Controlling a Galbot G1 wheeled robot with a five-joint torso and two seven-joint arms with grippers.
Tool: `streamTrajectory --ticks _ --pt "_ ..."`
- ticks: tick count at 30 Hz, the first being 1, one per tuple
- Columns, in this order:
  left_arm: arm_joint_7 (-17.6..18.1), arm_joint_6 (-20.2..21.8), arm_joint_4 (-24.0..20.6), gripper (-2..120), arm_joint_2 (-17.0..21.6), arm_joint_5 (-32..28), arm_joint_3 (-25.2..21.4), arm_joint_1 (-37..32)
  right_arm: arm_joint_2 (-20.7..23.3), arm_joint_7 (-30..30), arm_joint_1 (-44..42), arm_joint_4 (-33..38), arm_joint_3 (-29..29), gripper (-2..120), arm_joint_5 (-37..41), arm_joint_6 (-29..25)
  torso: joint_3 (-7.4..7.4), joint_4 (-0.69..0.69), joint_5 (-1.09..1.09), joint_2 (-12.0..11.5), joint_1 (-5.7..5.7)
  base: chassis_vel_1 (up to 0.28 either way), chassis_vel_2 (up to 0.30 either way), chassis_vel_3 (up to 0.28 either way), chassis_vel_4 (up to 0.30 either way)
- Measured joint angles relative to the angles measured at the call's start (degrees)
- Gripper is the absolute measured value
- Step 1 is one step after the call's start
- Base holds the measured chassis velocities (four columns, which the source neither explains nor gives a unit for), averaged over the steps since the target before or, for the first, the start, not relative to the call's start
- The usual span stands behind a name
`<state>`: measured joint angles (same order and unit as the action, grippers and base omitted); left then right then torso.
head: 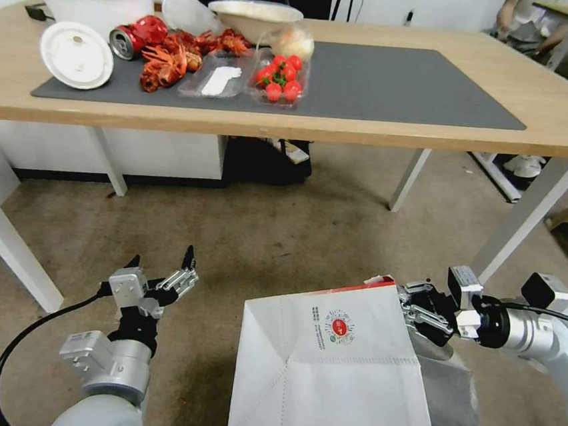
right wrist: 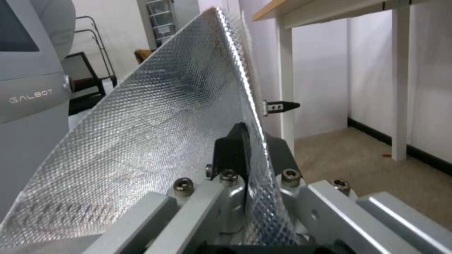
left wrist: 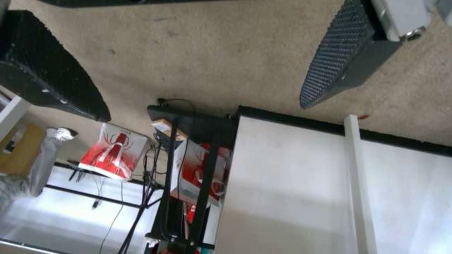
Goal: Pick up the food delivery bag from the floor and place it on the table.
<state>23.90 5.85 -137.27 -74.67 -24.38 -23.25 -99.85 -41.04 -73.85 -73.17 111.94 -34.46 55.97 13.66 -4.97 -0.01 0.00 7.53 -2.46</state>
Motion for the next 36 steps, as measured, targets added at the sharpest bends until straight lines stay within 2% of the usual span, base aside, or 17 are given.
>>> streamTrajectory --ticks 5,14,36 --pt "0.45 0.02 -0.61 100 -0.15 -0.06 -0.1 -0.25 0.33 -0.03 -0.28 0.33 -0.2 0 -0.01 -0.06 -1.77 0.0 0.0 2.05 -0.31 0.0 0.0 0.0 0.0" --pt "0.6 0.14 -0.94 100 -0.36 -0.05 -0.11 -0.6 0.56 -0.15 -0.38 0.48 -0.33 0 -0.04 -0.12 -2.77 0.0 0.0 3.35 -0.54 0.0 0.0 0.0 0.0" --pt "0.92 0.69 -0.45 100 -0.23 -0.41 -0.07 0.33 0.92 -0.33 -0.14 0.23 -0.53 0 -0.14 -0.17 -6.61 -0.01 0.0 8.58 -1.94 0.0 0.0 0.0 0.0"
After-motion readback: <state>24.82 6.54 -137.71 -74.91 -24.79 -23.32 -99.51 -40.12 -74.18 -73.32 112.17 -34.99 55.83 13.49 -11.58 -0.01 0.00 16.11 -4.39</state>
